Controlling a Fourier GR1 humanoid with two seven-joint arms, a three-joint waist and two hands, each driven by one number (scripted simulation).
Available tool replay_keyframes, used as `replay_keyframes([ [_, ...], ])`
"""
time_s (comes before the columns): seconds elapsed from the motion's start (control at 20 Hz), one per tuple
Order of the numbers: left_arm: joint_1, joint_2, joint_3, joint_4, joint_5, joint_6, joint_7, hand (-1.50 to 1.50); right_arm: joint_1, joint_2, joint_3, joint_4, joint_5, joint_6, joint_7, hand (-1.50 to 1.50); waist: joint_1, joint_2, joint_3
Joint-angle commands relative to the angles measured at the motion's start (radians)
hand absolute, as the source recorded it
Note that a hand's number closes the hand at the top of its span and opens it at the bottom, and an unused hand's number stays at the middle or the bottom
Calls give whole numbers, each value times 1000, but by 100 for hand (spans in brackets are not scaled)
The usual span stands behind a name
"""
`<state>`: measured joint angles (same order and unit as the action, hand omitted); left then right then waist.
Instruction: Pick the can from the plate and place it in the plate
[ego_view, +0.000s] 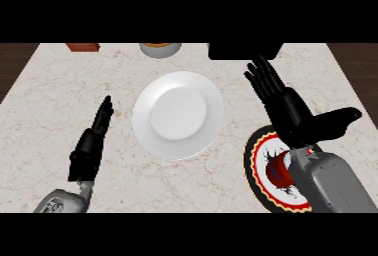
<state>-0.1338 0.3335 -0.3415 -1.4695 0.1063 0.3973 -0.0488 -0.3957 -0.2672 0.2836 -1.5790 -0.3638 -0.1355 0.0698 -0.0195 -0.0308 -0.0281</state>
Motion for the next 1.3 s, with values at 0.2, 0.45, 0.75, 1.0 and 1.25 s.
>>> replay_keyframes([
  [0.2, 100, 170, 100, 22, -44, -1, -44, 0, 142, 91, -331, -119, -185, -226, -56, -150, -18, 18, 33],
  [0.45, 179, 219, 130, 29, -3, -49, -47, 0, 309, 41, -387, -119, 125, -552, -163, -150, -33, 12, 25],
  [0.75, 188, 221, 142, 28, 0, -79, -86, 0, 591, 261, -242, -446, 193, -732, -339, -150, -19, 20, 27],
  [1.0, 267, 207, 166, 25, -1, -99, -170, 0, 843, 163, -90, -611, 261, -609, -204, -150, 8, 26, 27],
  [1.25, 233, 233, 177, -2, 13, -126, -113, 0, 957, -56, -42, -656, 412, -584, 45, -150, 17, 32, 24],
])
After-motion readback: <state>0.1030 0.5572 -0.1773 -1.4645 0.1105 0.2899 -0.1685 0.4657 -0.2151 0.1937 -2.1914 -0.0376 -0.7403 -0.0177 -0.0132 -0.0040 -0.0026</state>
